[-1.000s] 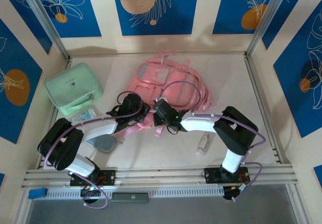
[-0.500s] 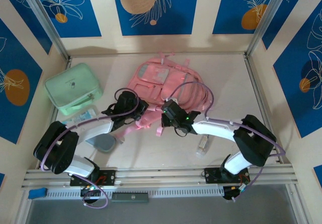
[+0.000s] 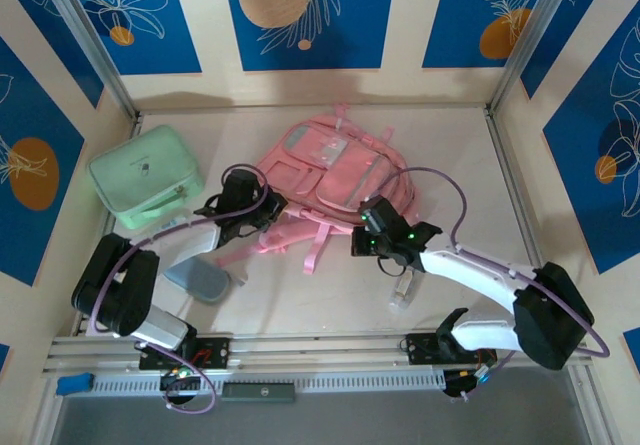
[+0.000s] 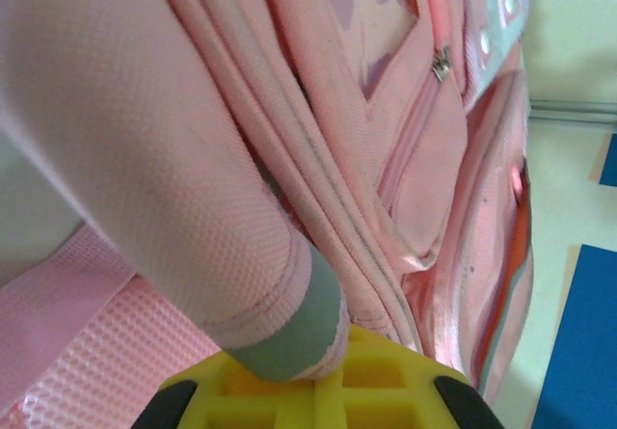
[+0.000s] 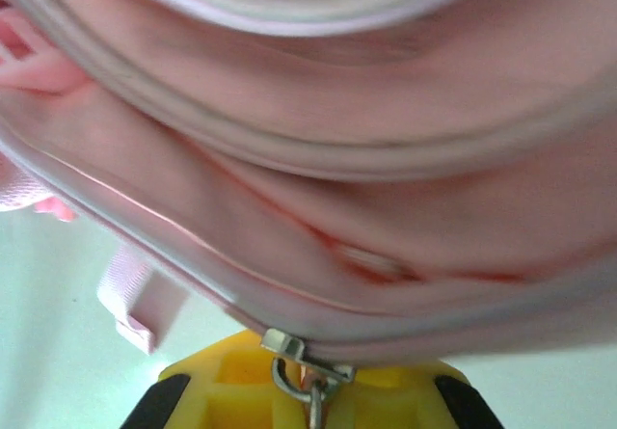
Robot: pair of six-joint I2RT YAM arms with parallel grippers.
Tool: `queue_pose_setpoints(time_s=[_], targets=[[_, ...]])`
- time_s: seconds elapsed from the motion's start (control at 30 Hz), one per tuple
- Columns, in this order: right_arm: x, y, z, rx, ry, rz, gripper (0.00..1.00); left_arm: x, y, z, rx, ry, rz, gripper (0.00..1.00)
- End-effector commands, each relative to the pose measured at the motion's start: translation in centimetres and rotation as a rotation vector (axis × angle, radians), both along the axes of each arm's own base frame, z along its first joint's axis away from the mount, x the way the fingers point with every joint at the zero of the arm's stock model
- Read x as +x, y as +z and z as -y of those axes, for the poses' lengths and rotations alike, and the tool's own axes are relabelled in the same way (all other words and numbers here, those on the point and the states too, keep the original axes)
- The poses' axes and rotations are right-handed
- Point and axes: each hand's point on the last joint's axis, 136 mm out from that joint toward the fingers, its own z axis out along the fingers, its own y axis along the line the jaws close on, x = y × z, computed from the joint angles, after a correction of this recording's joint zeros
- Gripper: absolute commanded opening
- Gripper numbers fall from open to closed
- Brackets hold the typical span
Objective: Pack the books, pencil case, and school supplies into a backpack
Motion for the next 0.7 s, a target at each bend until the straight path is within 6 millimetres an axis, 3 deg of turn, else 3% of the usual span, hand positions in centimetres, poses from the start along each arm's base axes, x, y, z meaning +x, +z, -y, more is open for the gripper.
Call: queue_pose_setpoints(time_s=[0.0,0.1,0.2,0.33,0.47,0.67], targets=[[-2.2,-0.6,3.5,-0.103,-0.059,-0.062,0.0,3.8,1.6,-1.7,0.057,0.023,0.092,0.0],[-2.3,-0.3,3.4,-0.096,-0.04,-0.066,0.0,5.4,1.7,-1.3,0.11,-0.028,0.098,0.0],[-2.8,1.0,-0.5,0.006,0.099,-0.054,0.0,6.9,1.8,-0.6,0.118,-0.075,0.113,0.02],[-2.7,1.8,-3.5,0.057,0.119,-0.081,0.0,7.2,2.8,0.0,0.106,-0.12,0.155,0.32],[-2.1,1.3,-4.0,0.046,0.079,-0.118,0.0,4.7,3.0,-0.4,0.087,-0.13,0.122,0.48],[-1.8,0.7,-4.8,0.034,0.09,-0.119,0.0,-1.4,2.9,0.5,-0.026,-0.086,0.091,0.72]])
